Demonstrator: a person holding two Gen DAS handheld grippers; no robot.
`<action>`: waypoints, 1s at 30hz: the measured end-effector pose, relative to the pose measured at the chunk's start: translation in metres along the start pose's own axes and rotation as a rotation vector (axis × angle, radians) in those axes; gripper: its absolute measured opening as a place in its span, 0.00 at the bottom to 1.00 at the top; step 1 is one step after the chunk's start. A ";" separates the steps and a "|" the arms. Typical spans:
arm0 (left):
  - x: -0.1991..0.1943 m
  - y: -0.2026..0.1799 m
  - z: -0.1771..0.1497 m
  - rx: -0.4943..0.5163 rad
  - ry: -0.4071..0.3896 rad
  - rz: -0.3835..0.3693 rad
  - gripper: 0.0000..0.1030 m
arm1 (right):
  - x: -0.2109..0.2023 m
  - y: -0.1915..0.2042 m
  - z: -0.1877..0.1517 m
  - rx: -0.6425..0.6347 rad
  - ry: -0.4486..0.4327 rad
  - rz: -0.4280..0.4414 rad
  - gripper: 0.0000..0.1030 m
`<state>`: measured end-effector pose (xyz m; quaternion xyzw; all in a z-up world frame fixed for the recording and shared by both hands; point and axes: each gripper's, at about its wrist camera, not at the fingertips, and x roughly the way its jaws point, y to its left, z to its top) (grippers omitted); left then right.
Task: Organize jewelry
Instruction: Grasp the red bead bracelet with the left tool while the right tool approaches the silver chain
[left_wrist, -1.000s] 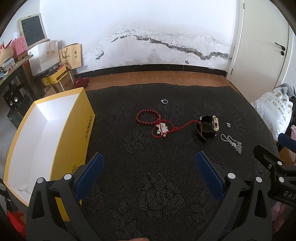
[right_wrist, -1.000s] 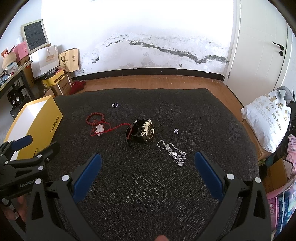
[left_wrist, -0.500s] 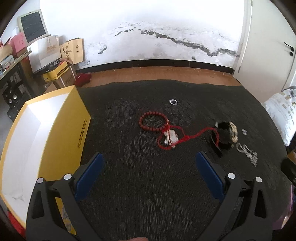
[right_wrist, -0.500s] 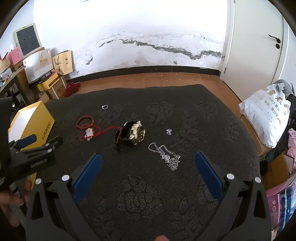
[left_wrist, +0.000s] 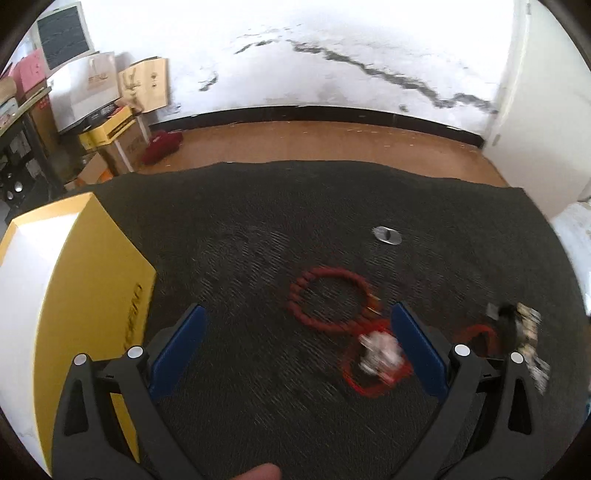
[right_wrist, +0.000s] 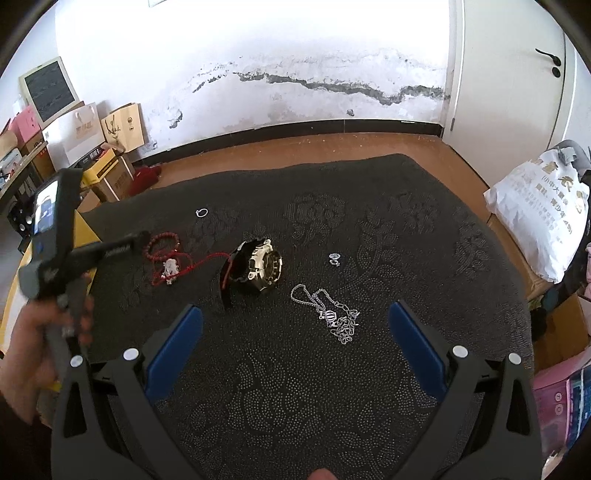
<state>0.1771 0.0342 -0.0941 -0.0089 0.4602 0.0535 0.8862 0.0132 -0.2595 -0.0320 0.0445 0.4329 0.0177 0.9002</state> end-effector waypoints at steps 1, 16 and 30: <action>0.007 0.004 0.001 -0.013 0.008 0.017 0.94 | 0.000 -0.001 0.000 0.002 -0.001 0.003 0.94; 0.058 -0.010 -0.011 0.066 0.046 -0.059 0.94 | 0.015 -0.005 0.008 0.022 0.019 0.015 0.94; 0.046 0.004 -0.011 0.099 0.008 -0.013 0.08 | 0.017 -0.002 0.013 0.020 0.006 0.014 0.94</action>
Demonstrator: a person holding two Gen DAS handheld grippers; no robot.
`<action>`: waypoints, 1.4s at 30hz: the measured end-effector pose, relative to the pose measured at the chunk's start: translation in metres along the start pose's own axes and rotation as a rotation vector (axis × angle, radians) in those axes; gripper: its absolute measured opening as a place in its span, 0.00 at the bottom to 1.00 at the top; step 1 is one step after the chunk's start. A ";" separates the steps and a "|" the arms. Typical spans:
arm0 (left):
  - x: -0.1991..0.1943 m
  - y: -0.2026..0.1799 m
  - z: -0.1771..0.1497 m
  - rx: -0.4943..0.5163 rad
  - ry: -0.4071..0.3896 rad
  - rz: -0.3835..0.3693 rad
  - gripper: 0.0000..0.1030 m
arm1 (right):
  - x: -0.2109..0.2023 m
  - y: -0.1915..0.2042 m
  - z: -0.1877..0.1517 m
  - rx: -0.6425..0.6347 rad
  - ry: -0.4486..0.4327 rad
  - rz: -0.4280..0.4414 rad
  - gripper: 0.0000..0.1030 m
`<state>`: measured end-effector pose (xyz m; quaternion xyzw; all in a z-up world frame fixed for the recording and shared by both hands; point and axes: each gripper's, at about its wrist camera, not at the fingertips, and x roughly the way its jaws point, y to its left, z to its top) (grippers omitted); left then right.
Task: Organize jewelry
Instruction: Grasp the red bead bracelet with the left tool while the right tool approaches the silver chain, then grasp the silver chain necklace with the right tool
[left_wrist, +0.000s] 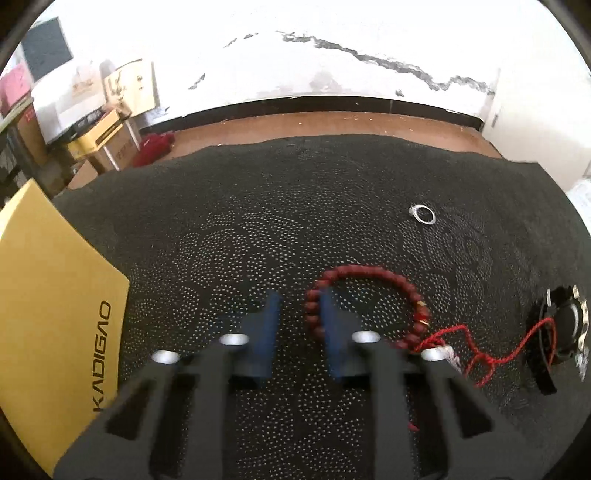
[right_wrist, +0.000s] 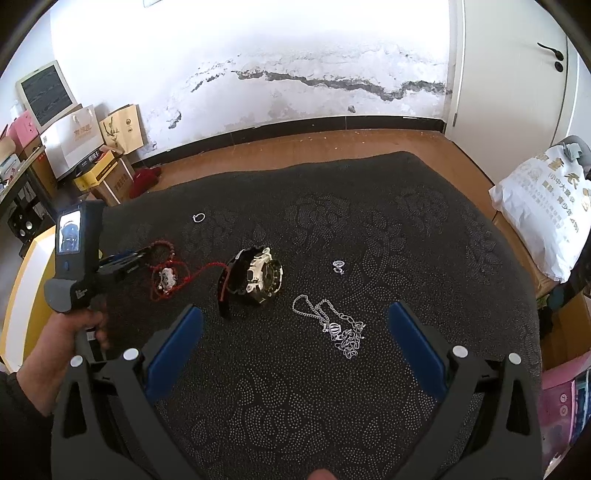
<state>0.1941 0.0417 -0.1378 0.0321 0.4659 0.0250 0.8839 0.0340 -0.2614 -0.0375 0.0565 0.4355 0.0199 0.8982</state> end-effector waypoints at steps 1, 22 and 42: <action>-0.001 -0.002 0.000 0.015 0.000 0.011 0.07 | 0.000 0.000 0.000 0.000 -0.002 -0.001 0.94; -0.139 0.011 0.002 0.013 -0.110 -0.022 0.07 | 0.013 -0.010 -0.002 -0.031 0.014 -0.034 0.94; -0.168 -0.011 -0.028 0.106 -0.101 -0.166 0.07 | 0.104 -0.047 -0.040 -0.094 0.159 -0.065 0.86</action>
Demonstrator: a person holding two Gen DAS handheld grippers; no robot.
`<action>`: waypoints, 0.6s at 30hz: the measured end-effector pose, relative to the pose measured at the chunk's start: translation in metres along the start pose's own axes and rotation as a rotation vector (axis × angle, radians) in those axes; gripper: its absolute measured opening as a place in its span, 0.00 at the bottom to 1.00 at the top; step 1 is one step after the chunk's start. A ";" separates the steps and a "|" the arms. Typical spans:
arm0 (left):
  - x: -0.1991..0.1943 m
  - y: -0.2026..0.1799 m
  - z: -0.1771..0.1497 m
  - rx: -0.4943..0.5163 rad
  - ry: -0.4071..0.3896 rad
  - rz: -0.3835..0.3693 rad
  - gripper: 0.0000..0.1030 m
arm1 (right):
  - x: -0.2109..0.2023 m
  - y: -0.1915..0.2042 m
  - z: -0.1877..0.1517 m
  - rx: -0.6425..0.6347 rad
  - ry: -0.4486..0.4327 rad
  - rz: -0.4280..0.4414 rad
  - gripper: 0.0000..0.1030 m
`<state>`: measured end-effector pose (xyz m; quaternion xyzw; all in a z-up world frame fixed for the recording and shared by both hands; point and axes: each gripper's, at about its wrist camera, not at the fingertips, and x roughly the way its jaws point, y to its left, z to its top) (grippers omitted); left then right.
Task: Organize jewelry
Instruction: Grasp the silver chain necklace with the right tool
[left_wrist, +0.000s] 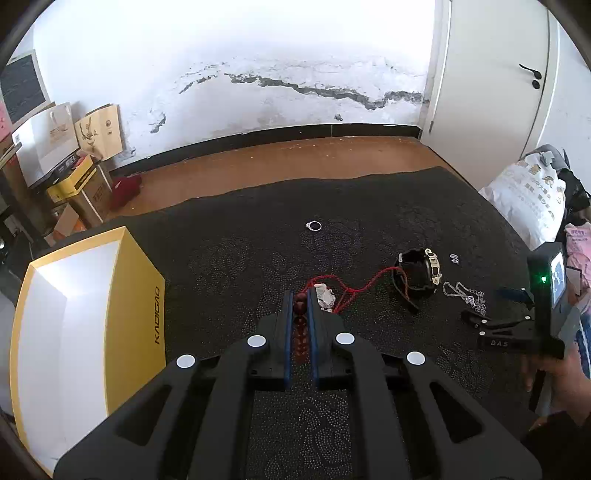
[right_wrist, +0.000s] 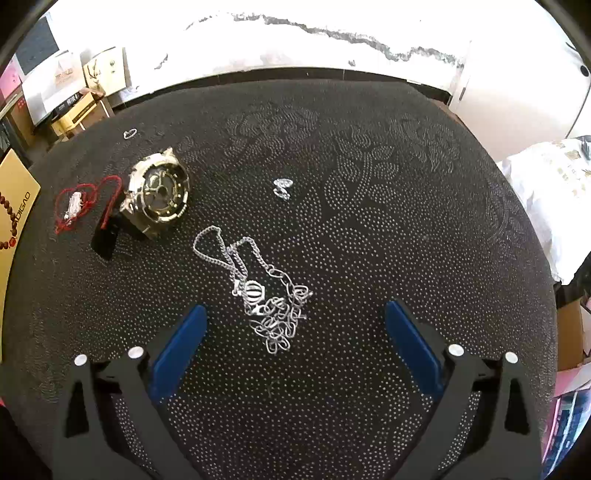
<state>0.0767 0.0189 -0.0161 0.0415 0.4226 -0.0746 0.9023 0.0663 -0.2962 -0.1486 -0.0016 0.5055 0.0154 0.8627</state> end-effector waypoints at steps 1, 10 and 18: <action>0.001 0.000 0.000 -0.002 0.000 0.001 0.07 | -0.001 0.002 -0.001 -0.008 -0.012 0.005 0.77; 0.004 -0.009 -0.001 0.013 0.012 -0.002 0.07 | -0.009 0.023 0.004 -0.056 -0.024 0.076 0.06; 0.004 -0.007 -0.001 -0.005 0.028 -0.002 0.07 | -0.051 0.033 0.022 -0.017 -0.076 0.091 0.06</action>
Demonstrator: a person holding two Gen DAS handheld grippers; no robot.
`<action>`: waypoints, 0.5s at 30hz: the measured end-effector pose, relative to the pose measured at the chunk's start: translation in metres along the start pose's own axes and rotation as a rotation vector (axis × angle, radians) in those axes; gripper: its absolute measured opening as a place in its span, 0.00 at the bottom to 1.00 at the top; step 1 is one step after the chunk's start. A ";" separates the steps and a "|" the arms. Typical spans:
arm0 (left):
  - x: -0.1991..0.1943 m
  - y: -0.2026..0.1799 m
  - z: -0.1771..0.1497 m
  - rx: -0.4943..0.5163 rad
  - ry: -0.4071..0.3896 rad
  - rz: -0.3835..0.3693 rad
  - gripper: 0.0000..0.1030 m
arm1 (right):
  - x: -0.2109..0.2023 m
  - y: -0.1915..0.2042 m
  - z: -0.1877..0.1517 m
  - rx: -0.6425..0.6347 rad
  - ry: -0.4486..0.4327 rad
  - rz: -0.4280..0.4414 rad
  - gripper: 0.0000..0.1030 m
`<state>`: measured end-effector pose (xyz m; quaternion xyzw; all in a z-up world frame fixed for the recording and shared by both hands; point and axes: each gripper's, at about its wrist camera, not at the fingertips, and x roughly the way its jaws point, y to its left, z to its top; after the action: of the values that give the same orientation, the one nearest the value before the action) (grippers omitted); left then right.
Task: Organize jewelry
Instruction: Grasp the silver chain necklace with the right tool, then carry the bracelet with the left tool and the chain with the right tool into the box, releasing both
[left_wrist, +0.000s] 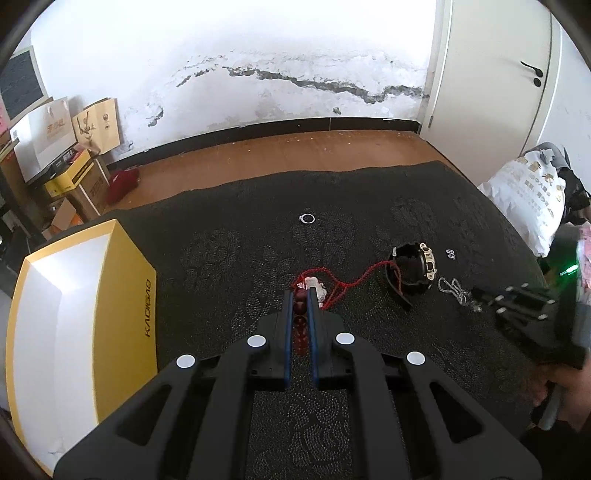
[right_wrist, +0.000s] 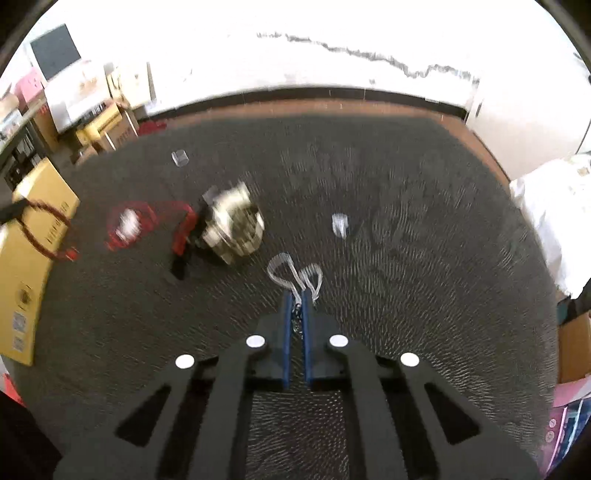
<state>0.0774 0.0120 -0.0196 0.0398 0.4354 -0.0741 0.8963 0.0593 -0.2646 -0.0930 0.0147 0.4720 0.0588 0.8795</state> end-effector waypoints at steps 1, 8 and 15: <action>-0.003 0.001 0.000 -0.001 -0.005 0.004 0.07 | -0.011 0.004 0.005 0.003 -0.016 0.010 0.06; -0.039 0.007 0.002 -0.010 -0.040 0.026 0.07 | -0.096 0.040 0.034 -0.016 -0.149 0.107 0.06; -0.087 0.038 0.000 -0.058 -0.067 0.055 0.07 | -0.144 0.092 0.053 -0.063 -0.224 0.193 0.06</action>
<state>0.0309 0.0579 0.0488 0.0233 0.4058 -0.0380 0.9129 0.0167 -0.1883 0.0630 0.0390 0.3652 0.1557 0.9170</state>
